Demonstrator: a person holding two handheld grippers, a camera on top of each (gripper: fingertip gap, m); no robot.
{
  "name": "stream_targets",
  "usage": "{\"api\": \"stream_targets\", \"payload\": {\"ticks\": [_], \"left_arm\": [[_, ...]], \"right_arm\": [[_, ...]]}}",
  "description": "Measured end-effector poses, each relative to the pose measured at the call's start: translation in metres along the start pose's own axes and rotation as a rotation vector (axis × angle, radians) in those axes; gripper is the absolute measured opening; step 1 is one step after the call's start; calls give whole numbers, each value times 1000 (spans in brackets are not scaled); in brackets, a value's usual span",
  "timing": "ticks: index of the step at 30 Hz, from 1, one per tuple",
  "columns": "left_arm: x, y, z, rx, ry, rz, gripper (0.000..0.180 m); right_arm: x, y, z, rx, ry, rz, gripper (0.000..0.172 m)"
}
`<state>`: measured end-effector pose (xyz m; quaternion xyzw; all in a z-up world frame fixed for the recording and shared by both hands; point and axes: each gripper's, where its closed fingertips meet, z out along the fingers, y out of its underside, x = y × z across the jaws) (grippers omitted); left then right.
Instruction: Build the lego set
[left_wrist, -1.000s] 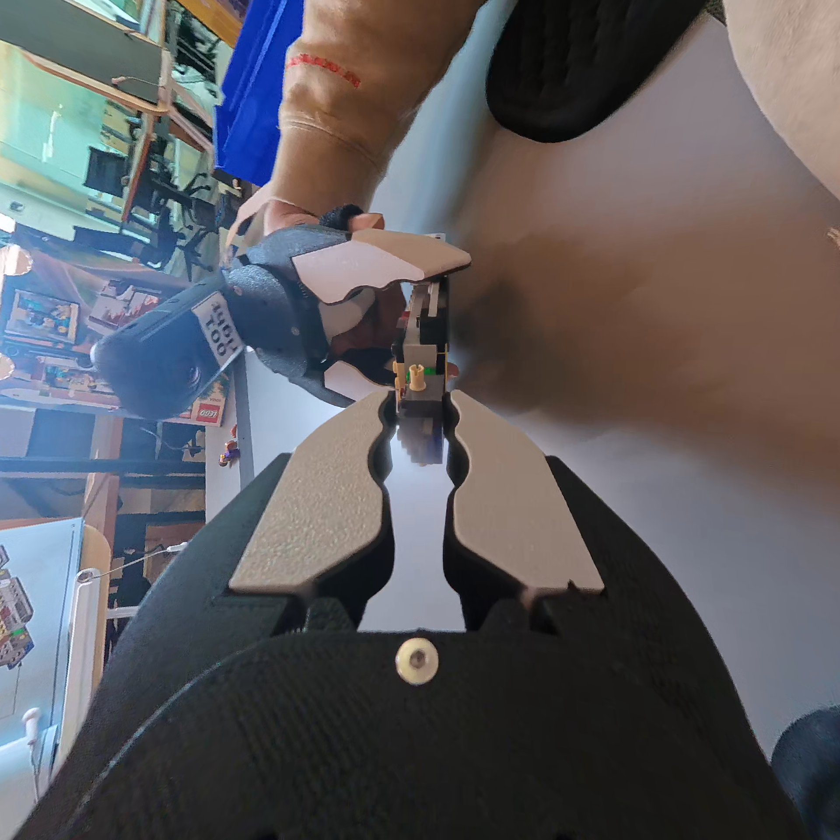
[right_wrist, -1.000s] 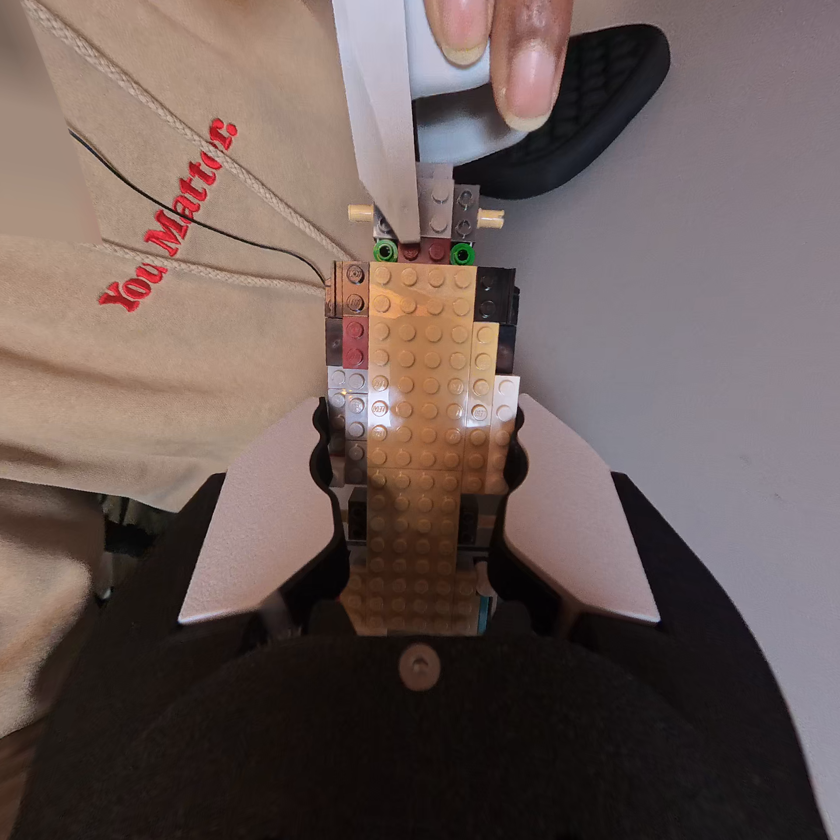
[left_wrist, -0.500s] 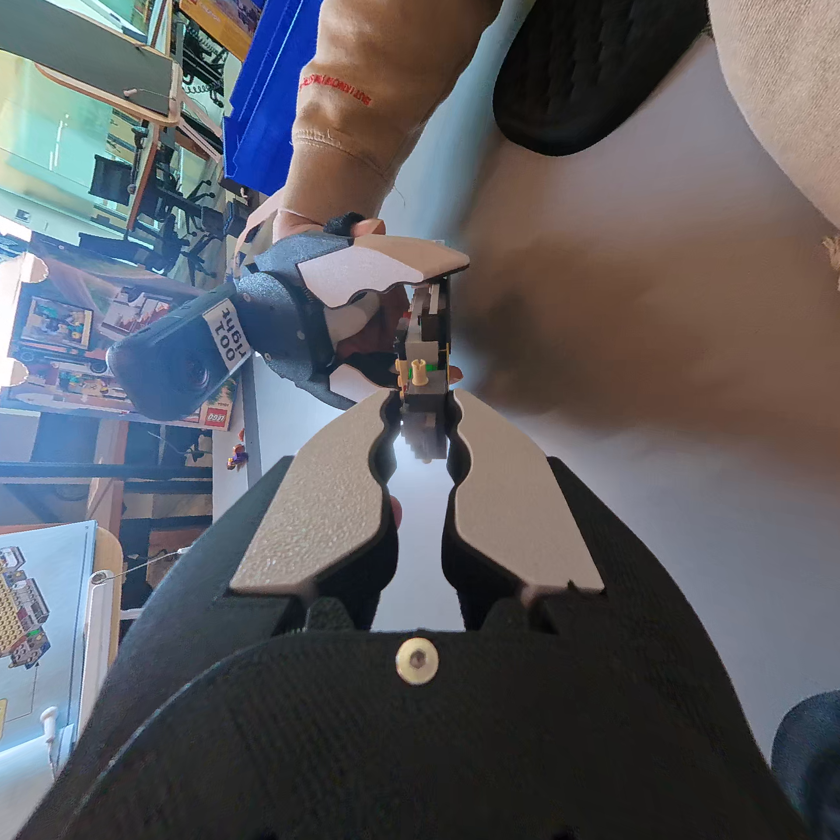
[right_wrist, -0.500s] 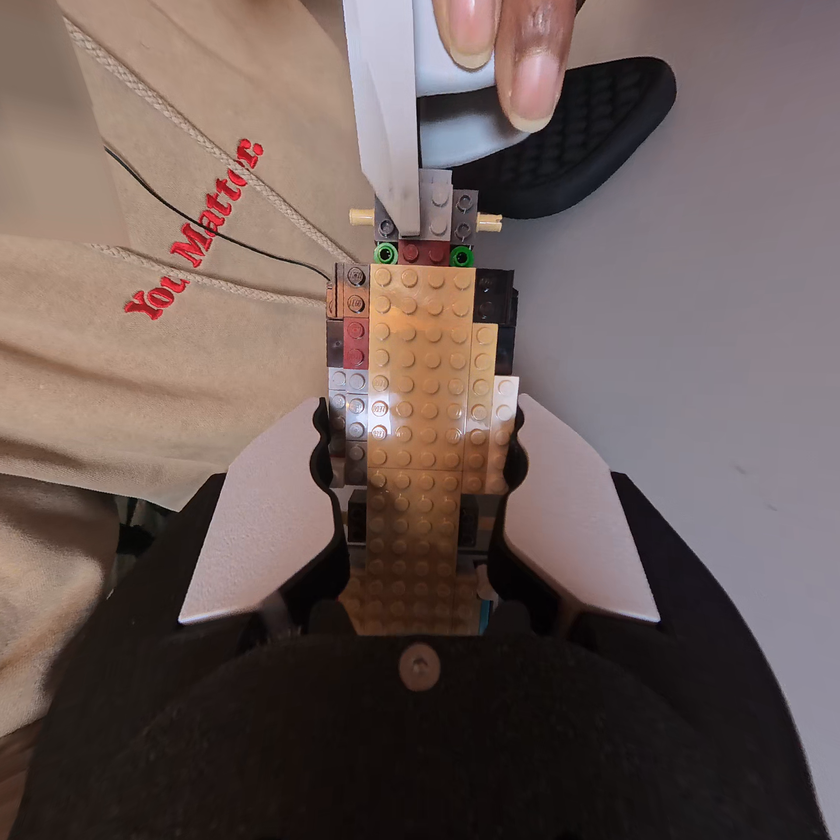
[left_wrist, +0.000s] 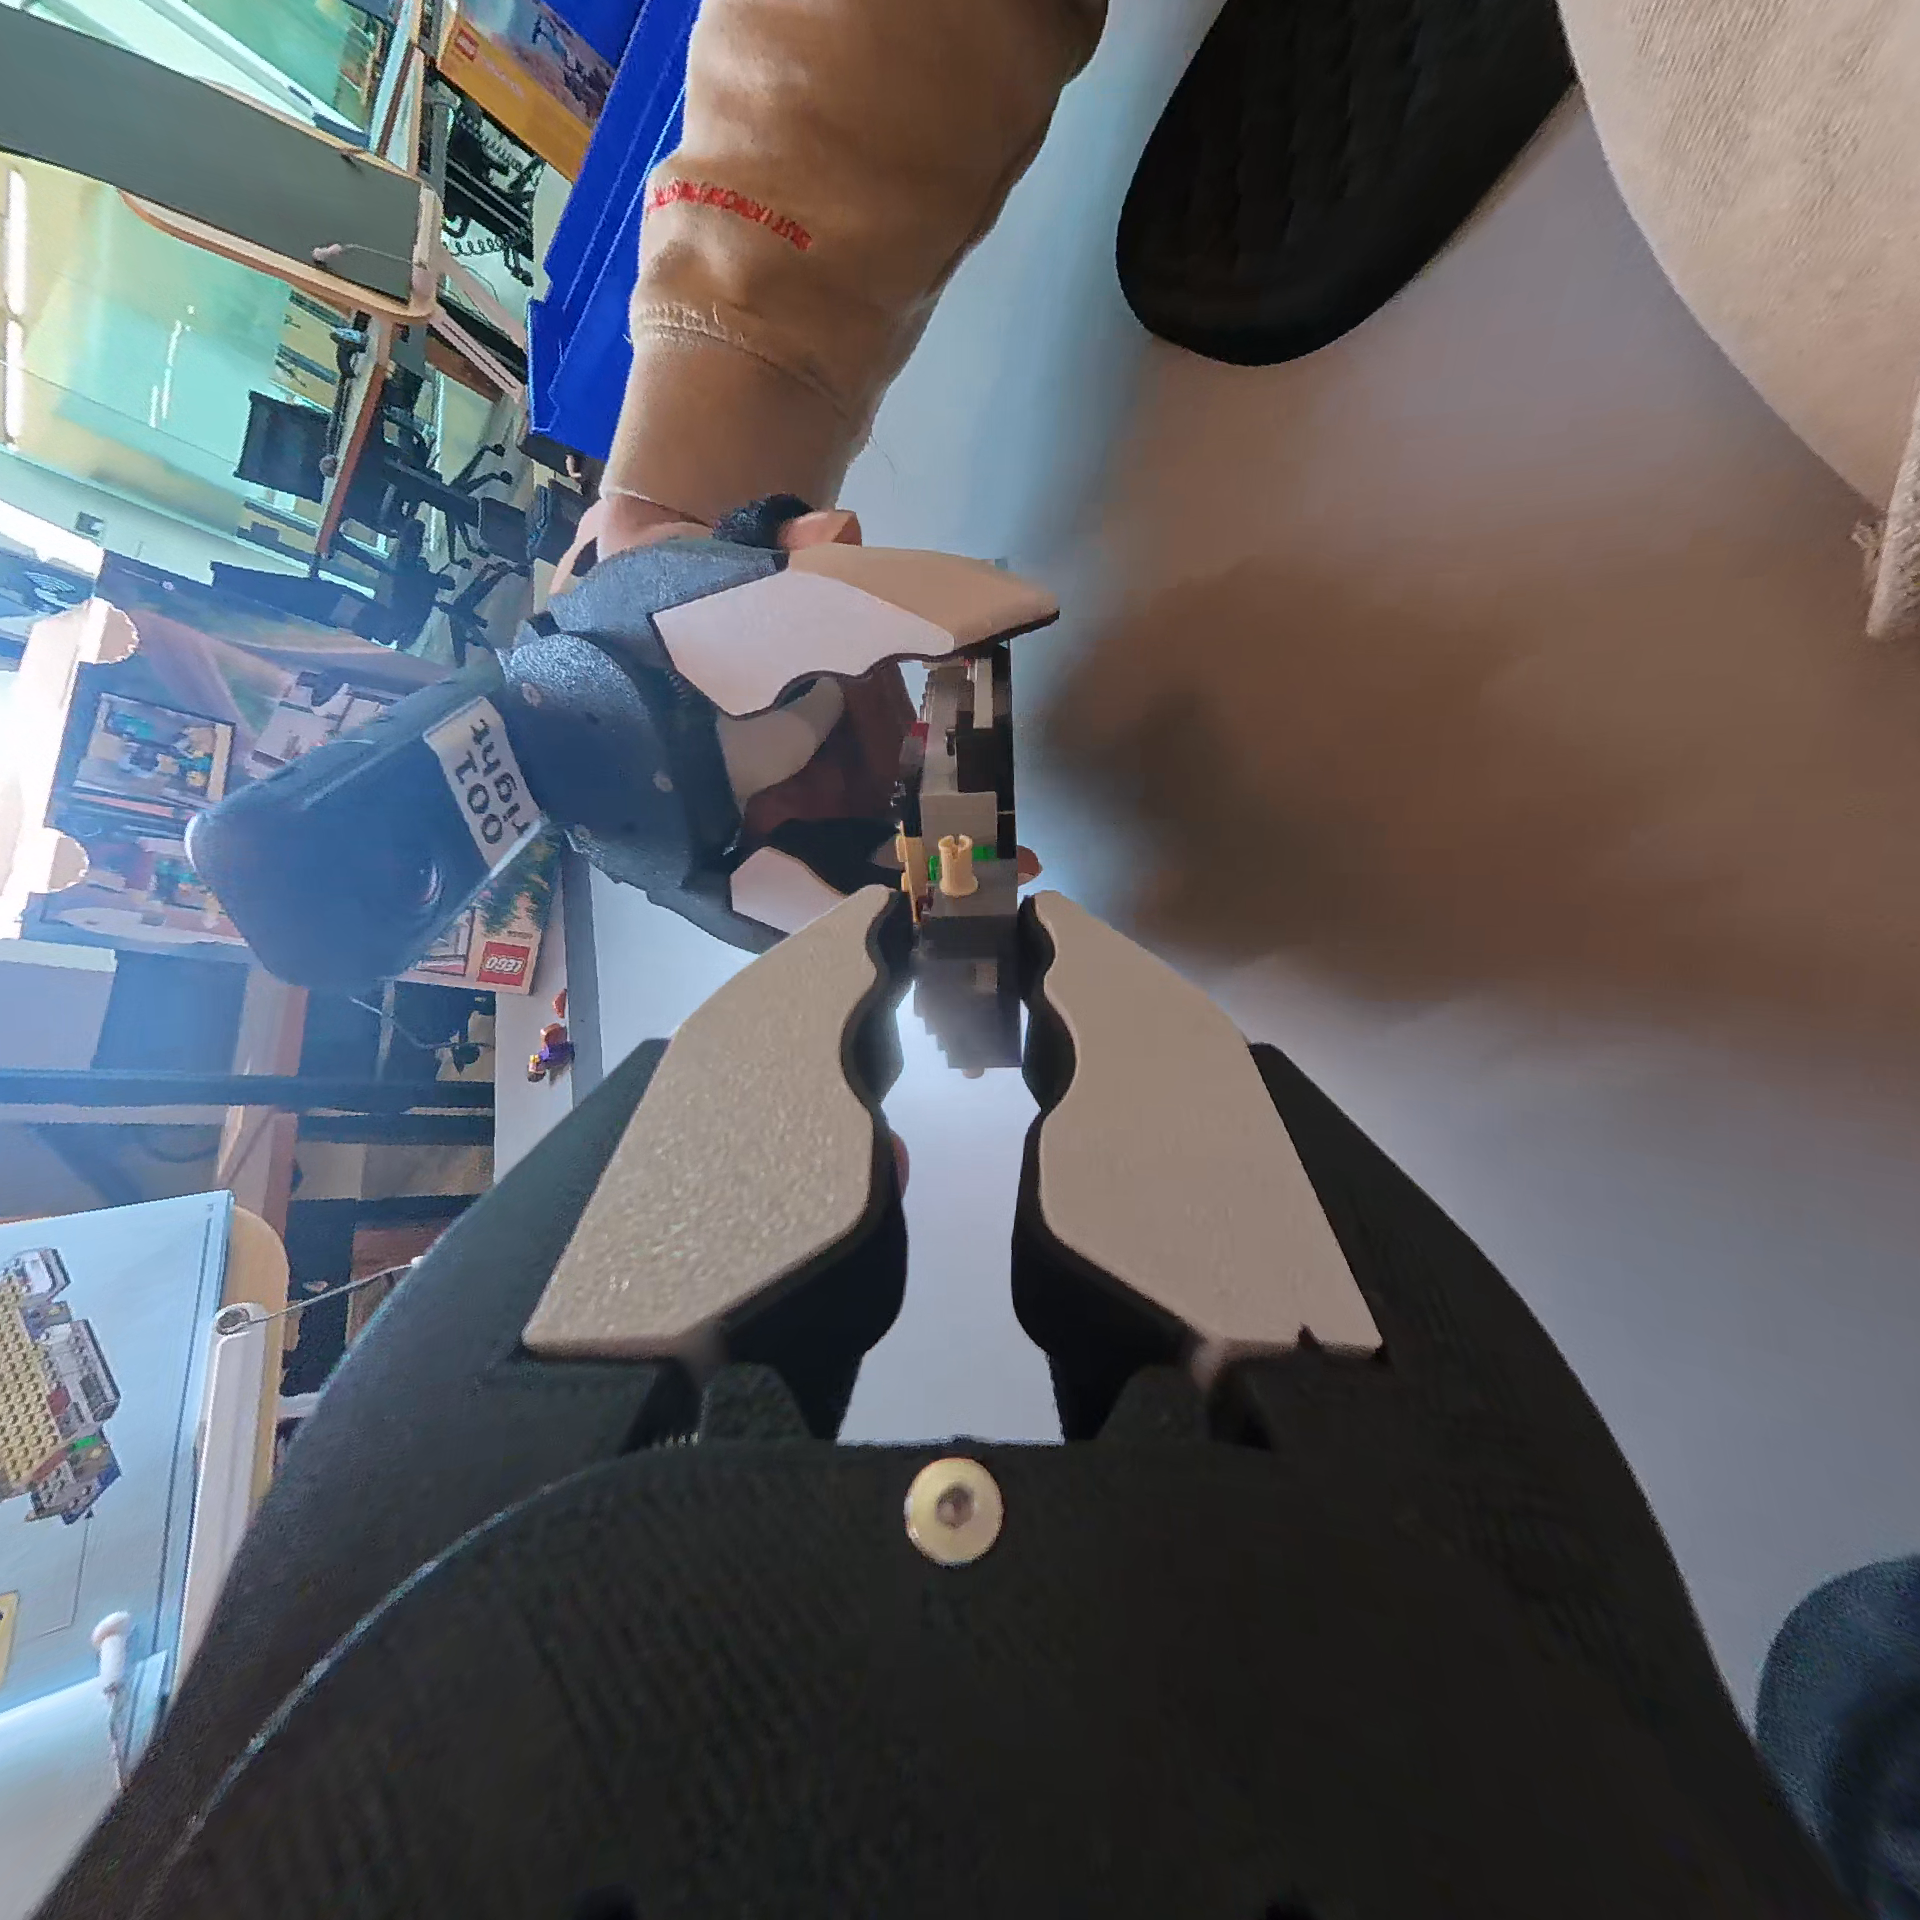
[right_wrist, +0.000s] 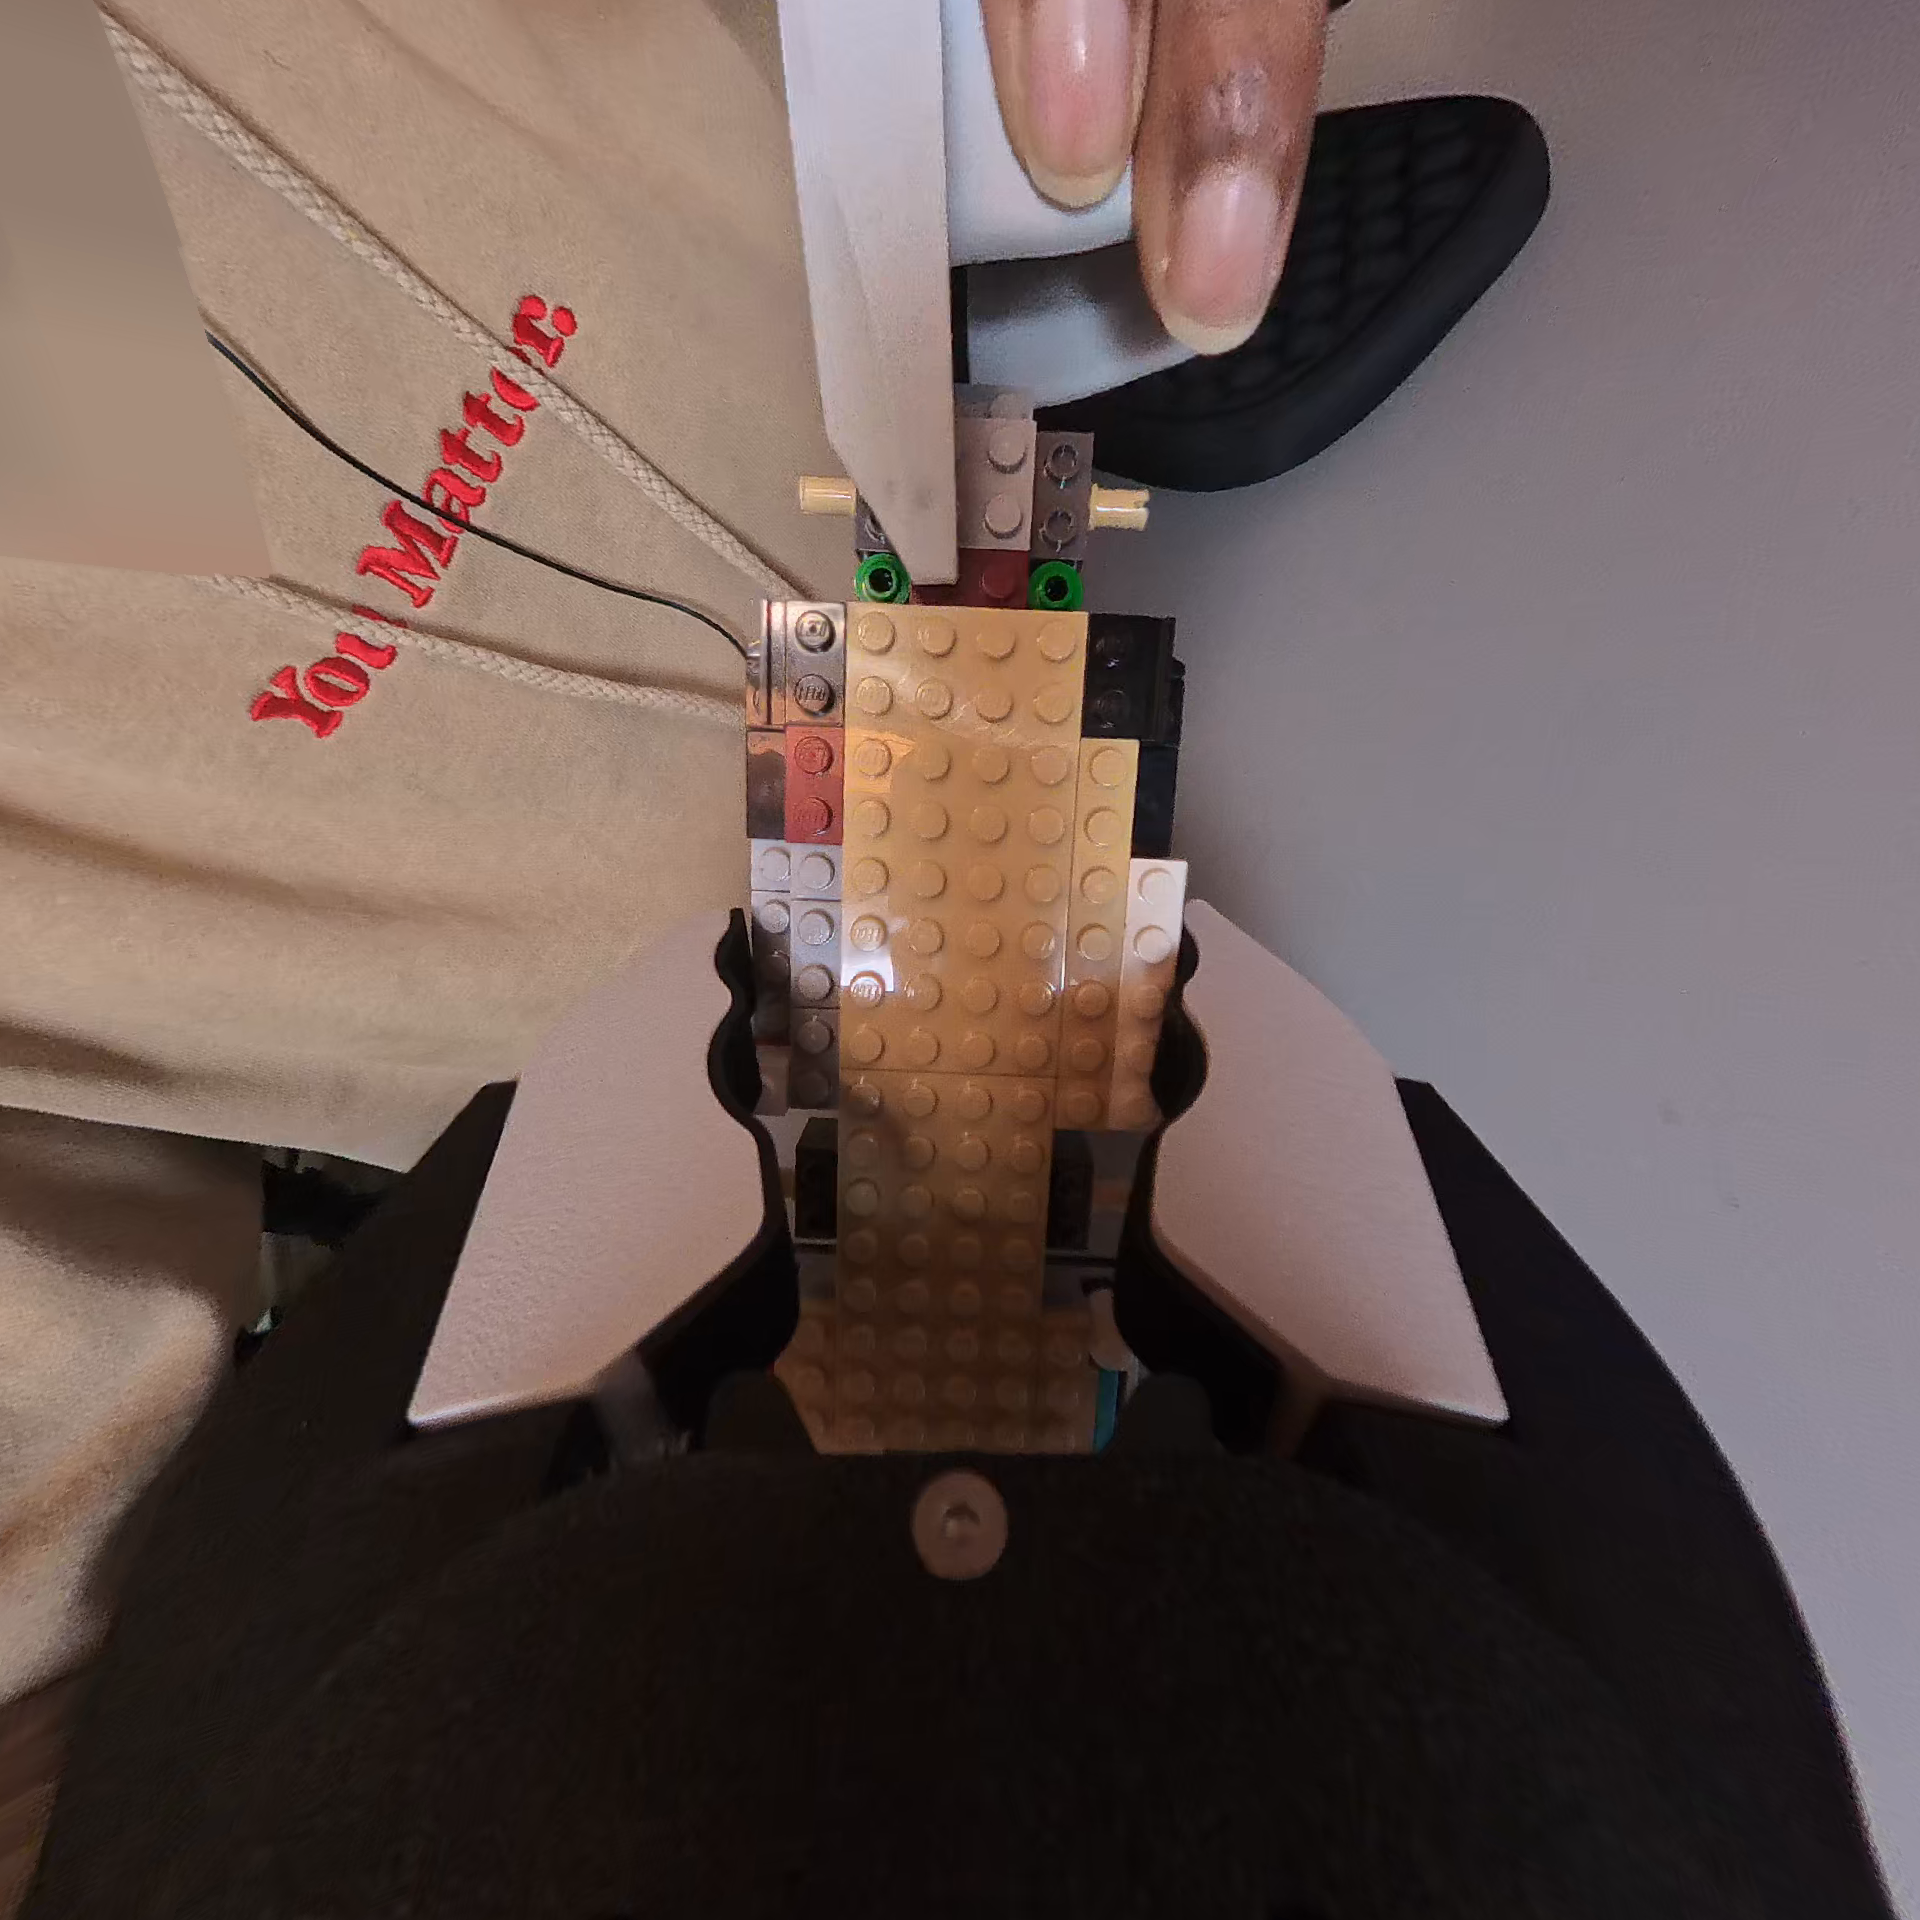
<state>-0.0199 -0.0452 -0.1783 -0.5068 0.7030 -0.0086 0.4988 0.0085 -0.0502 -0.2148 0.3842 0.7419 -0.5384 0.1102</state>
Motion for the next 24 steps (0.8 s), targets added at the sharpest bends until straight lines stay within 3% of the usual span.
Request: {"api": "stream_targets", "payload": {"ticks": [6, 11, 16, 19, 22, 24], "left_arm": [[13, 9, 0, 18, -19, -23, 20], [6, 27, -5, 14, -161, -60, 22], [9, 37, -9, 11, -237, -69, 22], [1, 48, -19, -32, -354, -81, 45], [2, 59, -29, -22, -358, -211, 49], [1, 67, -33, 35, -337, -415, 50]], "right_arm": [[10, 6, 9, -66, 71, 28, 75], [27, -2, 0, -85, 213, 34, 75], [36, -6, 2, -85, 220, 57, 75], [39, -15, -1, -26, 212, 69, 75], [55, -16, -12, -54, 322, 54, 75], [71, -11, -21, -139, 450, 22, 75]]}}
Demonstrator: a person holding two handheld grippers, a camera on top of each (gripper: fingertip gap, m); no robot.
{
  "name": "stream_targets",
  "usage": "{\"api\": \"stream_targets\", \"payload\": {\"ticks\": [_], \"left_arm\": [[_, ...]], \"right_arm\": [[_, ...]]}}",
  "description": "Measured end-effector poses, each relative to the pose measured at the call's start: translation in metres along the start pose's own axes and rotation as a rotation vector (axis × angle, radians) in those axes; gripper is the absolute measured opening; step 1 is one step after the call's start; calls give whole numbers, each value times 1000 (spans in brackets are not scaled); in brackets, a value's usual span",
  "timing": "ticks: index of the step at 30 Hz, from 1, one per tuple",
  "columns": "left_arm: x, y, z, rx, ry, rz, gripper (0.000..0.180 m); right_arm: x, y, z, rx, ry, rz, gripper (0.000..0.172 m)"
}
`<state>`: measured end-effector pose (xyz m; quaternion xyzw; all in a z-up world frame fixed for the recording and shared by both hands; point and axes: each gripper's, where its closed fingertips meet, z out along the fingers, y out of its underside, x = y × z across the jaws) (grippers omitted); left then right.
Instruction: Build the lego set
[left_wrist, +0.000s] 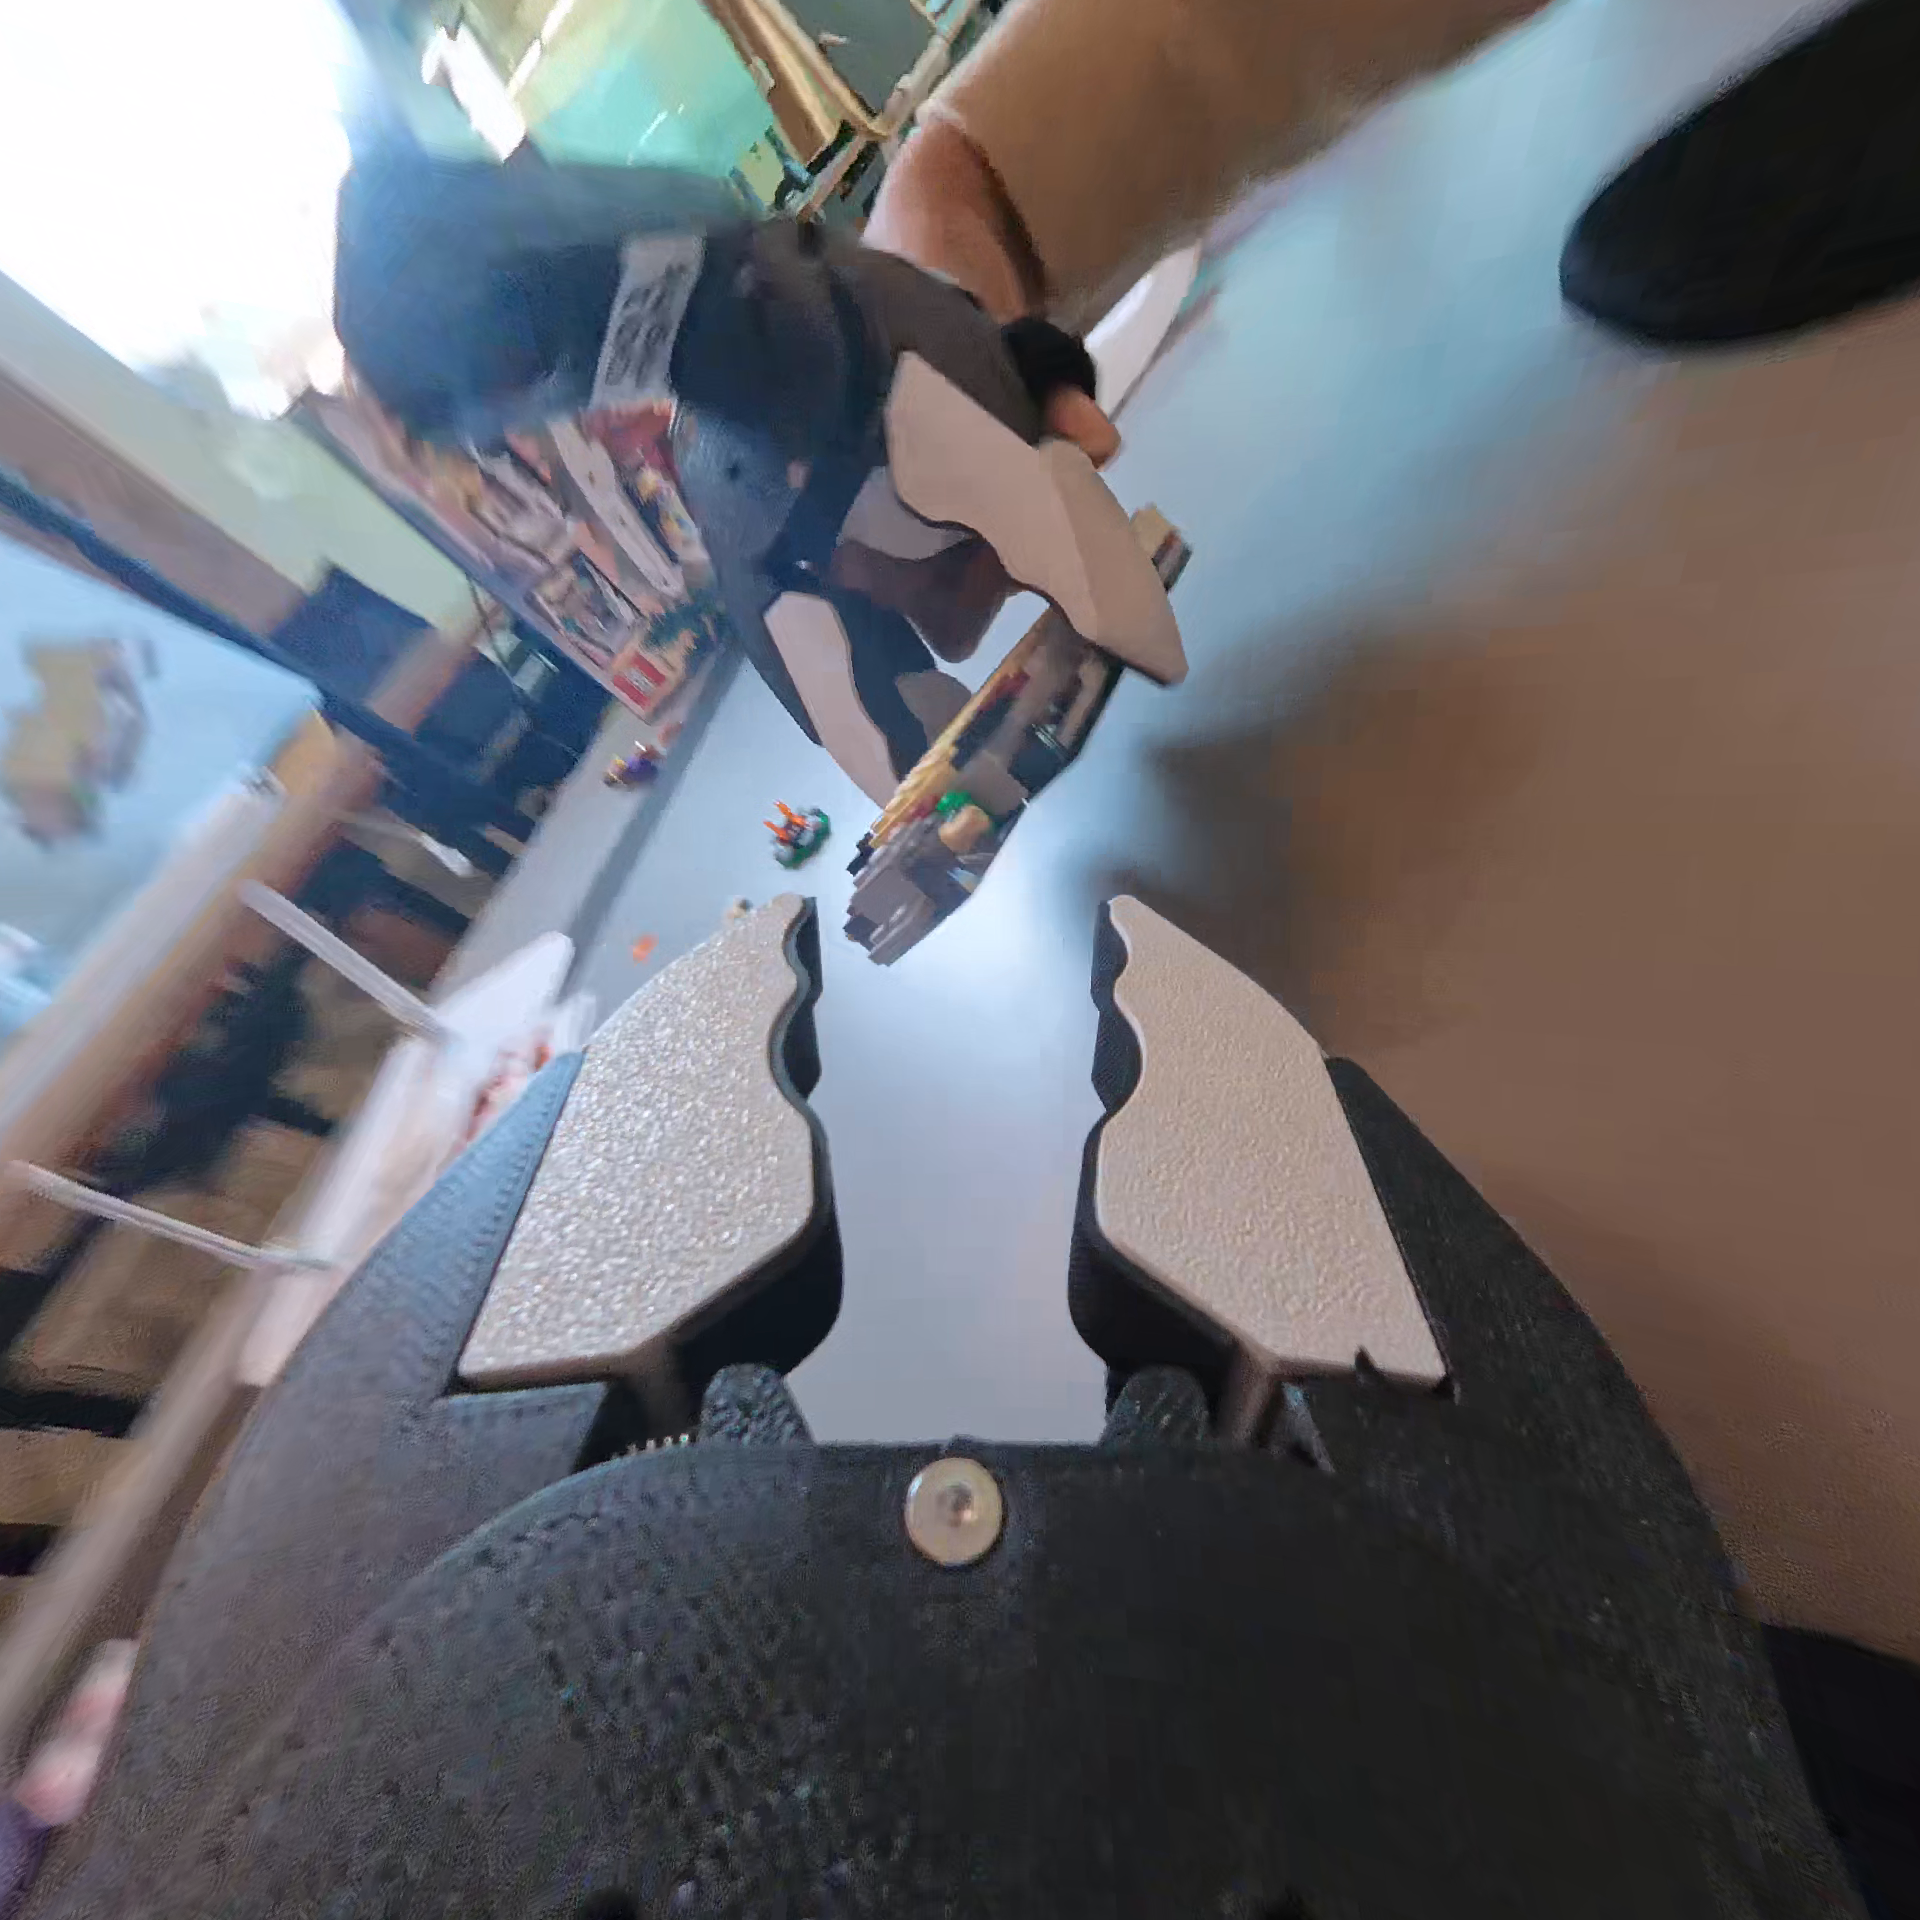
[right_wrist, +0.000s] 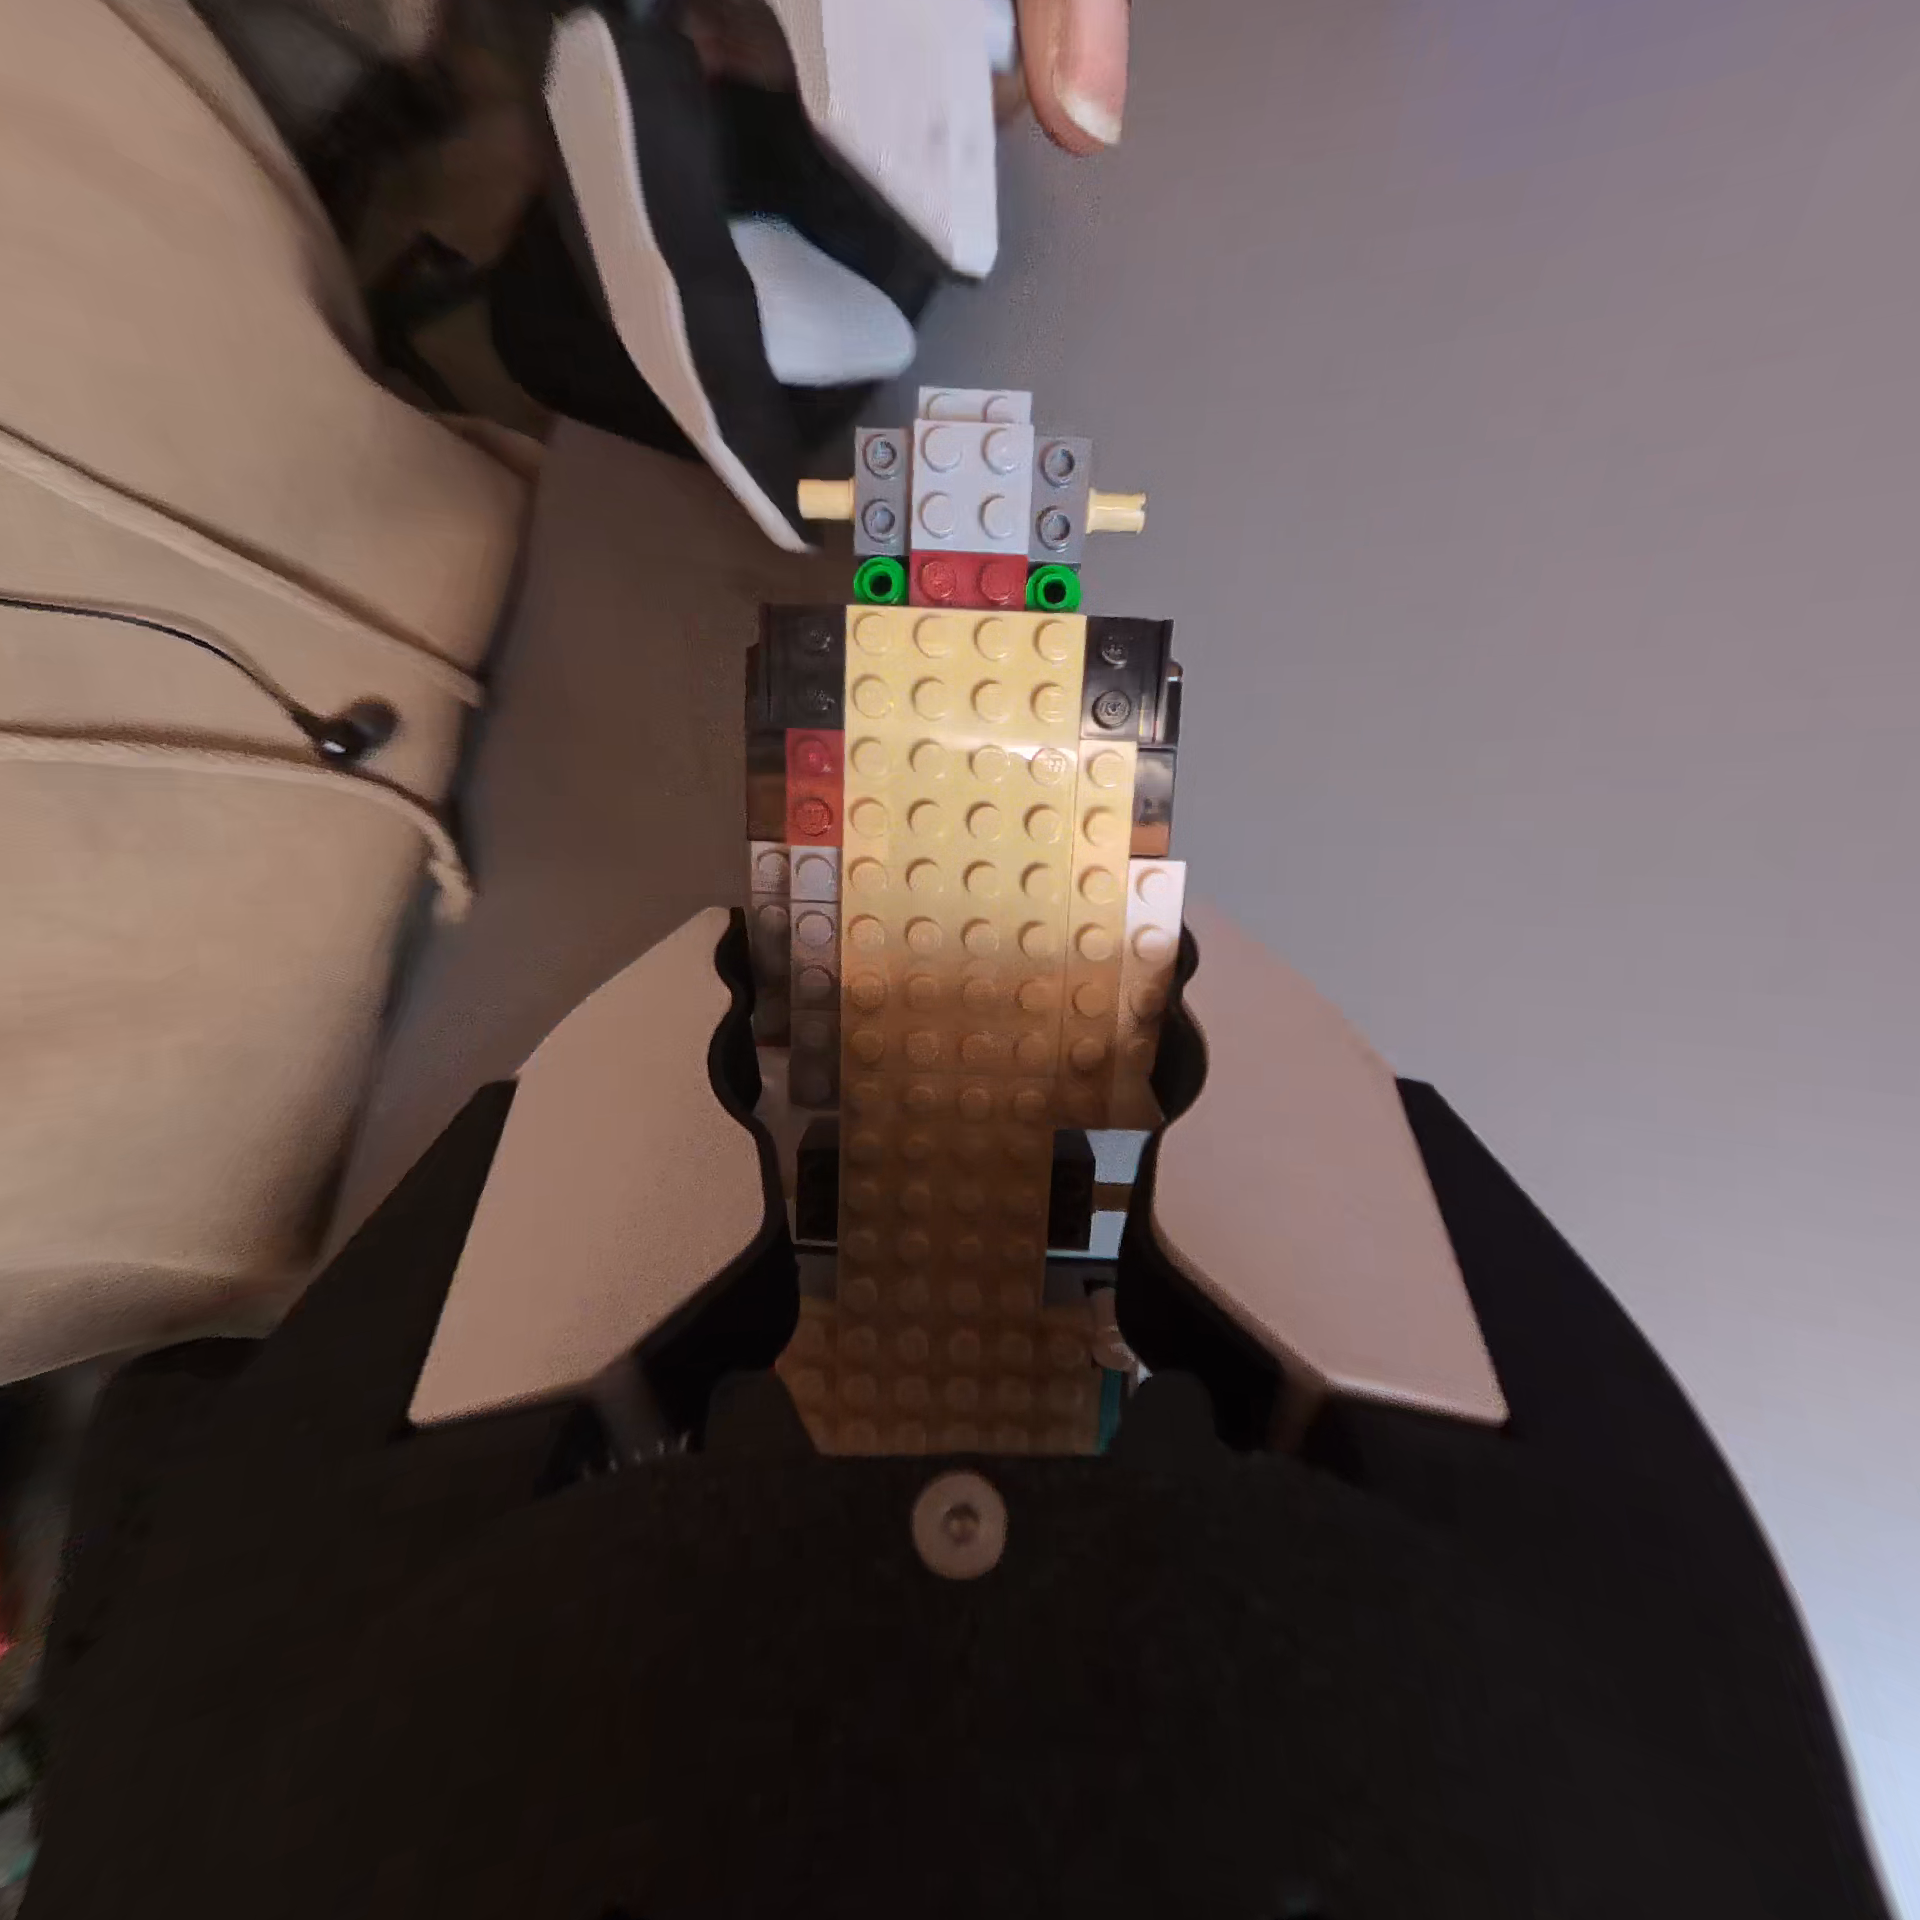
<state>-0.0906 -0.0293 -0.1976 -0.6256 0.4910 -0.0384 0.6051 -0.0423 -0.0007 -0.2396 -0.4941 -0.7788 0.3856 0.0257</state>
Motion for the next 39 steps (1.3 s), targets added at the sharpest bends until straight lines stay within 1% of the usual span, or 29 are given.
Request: {"api": "stream_targets", "payload": {"ticks": [2, 4, 7, 9, 11, 16, 18, 20, 22, 25, 27, 30, 32, 35, 37, 39], "left_arm": [[-9, 4, 0, 39, 10, -231, 53], [-16, 11, 3, 56, 26, -401, 53], [-22, 18, 4, 63, 34, -532, 52], [-23, 20, 3, 59, 27, -546, 51], [-24, 23, 2, 46, 4, -524, 50], [-28, 28, 1, 43, -21, -538, 49], [-31, 30, 0, 48, -31, -559, 49], [-35, 31, -3, 56, -47, -580, 49], [-38, 32, -5, 64, -59, -596, 48], [-43, 33, -9, 75, -81, -612, 46], [-47, 33, -11, 82, -102, -616, 43], [-54, 35, -14, 83, -150, -603, 36], [-58, 36, -16, 83, -183, -599, 31], [-63, 39, -20, 84, -216, -597, 20], [-65, 40, -22, 80, -227, -594, 10], [-65, 43, -23, 74, -231, -591, 6]], "right_arm": [[15, 5, 1, -98, 113, -59, 75], [28, 11, 4, -217, 199, -124, 75], [44, 18, 11, -363, 284, -222, 75], [52, 24, 15, -440, 306, -273, 75], [56, 28, 19, -496, 304, -308, 75], [61, 25, 20, -546, 279, -350, 74], [65, 22, 20, -537, 286, -353, 72], [64, 17, 15, -516, 308, -348, 75], [57, 6, 9, -426, 336, -337, 78], [48, -15, -7, -167, 408, -276, 75], [51, -24, -24, 8, 502, -235, 74], [75, -39, -64, 267, 714, -180, 68], [95, -50, -98, 398, 857, -147, 63], [123, -70, -145, 528, 1018, -136, 57], [141, -84, -171, 596, 1089, -127, 54], [159, -99, -196, 655, 1153, -124, 53]]}}
